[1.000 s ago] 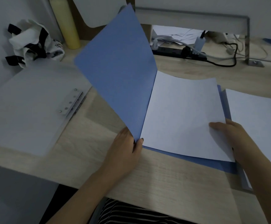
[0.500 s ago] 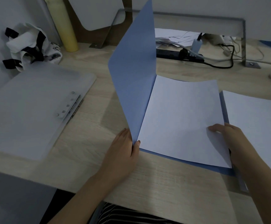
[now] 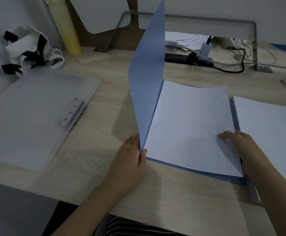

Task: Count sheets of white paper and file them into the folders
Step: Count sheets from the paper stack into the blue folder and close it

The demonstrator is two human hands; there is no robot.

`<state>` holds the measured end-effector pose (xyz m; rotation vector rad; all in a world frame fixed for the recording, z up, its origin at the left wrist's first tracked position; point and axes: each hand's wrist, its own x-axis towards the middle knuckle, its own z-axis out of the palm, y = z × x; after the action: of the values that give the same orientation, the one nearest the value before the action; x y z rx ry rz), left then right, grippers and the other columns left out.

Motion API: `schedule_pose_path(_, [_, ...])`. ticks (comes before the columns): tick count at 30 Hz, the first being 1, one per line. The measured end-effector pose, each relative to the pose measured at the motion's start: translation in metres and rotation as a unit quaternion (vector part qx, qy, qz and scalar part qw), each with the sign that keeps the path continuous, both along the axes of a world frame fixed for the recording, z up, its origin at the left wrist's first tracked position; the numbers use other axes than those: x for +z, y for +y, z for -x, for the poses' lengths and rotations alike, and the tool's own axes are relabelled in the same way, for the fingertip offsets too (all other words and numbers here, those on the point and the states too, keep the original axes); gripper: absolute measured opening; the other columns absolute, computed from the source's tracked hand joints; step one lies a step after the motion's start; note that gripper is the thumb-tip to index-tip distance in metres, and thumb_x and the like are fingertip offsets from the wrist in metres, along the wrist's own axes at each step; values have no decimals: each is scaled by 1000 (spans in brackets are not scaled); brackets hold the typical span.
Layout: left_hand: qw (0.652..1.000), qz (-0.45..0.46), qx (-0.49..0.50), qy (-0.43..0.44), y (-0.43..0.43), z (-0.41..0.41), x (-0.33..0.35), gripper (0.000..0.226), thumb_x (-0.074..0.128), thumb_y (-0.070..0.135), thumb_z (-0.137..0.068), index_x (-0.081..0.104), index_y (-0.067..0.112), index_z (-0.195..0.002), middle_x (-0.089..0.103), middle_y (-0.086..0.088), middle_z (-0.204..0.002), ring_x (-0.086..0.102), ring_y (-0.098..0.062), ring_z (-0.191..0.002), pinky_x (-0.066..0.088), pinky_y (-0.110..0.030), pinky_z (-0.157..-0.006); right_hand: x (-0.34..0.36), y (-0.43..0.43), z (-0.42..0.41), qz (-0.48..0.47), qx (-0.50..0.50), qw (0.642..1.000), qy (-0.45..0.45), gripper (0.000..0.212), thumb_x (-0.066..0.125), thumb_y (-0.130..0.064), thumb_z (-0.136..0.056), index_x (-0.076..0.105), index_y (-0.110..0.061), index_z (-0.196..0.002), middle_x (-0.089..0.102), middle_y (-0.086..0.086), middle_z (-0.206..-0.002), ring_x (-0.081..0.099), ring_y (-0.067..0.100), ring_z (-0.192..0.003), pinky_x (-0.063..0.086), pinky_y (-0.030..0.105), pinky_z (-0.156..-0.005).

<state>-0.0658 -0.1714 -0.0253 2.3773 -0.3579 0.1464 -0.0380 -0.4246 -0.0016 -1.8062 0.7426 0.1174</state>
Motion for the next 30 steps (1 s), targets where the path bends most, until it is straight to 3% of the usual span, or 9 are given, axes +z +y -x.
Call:
schedule_pose_path(4, [999,-26,-30,15,1,-3,-5,36,38,10,-96,46,2,-130,56,0,-111,39,-1,-87,30,-17,-96,0,-8,-1,-116,-30,992,-33,54,50,-51,-86,53,-14,-126,59,12,-122,60,31,-104,45,43,-91])
schedule_pose_path(6, [995,-48,-82,5,2,-5,-12,56,35,21,-94,20,22,-148,40,12,-142,33,11,-111,17,-6,-105,8,-19,3,-231,58,971,0,70,33,-65,-86,49,-16,-133,64,13,-122,66,29,-102,45,44,-87])
schedule_pose_path(9, [990,-93,-108,0,7,-8,-22,62,31,53,-90,1,42,-142,11,22,-153,9,19,-127,3,-11,-113,19,-25,13,-318,104,942,-29,90,12,-75,-83,28,-11,-145,39,17,-146,38,29,-135,22,42,-111])
schedule_pose_path(11, [986,-126,-111,-12,6,-8,-22,70,24,72,-82,2,43,-141,4,22,-154,5,13,-136,0,-16,-116,8,-37,0,-379,81,922,-11,85,9,-72,-85,58,-16,-127,59,12,-130,55,22,-122,39,34,-103])
schedule_pose_path(14, [991,-101,-87,22,0,-10,-18,77,25,76,-78,19,38,-144,8,27,-150,7,9,-138,0,-8,-112,3,-35,5,-402,82,912,-14,95,11,-77,-81,55,-7,-128,51,19,-135,52,30,-125,38,43,-105])
schedule_pose_path(18, [986,108,9,129,-12,-24,-5,47,52,24,-93,41,18,-139,41,15,-136,41,4,-120,32,-8,-103,2,-45,-4,-365,65,929,-12,80,29,-72,-80,78,-11,-65,75,9,-72,72,25,-58,56,31,-46])
schedule_pose_path(21, [944,222,73,231,-15,-46,10,36,51,11,-93,50,8,-128,59,3,-116,55,1,-93,44,-7,-81,11,-41,-2,-379,87,921,-12,59,55,-67,-59,79,-15,-71,75,7,-77,72,25,-60,57,34,-47])
schedule_pose_path(25, [874,281,48,393,-20,-67,18,32,48,17,-95,55,5,-124,65,-8,-120,64,-20,-101,50,-23,-81,5,-43,-2,-385,102,917,-5,70,82,-57,-20,79,-16,-77,75,7,-80,73,25,-64,57,35,-50])
schedule_pose_path(30, [872,279,29,402,-23,-69,15,30,48,17,-95,55,13,-125,65,-4,-116,64,-19,-99,51,-29,-85,11,-36,-2,-384,100,918,-14,69,85,-55,-26,78,-16,-82,75,6,-78,72,23,-62,56,33,-49])
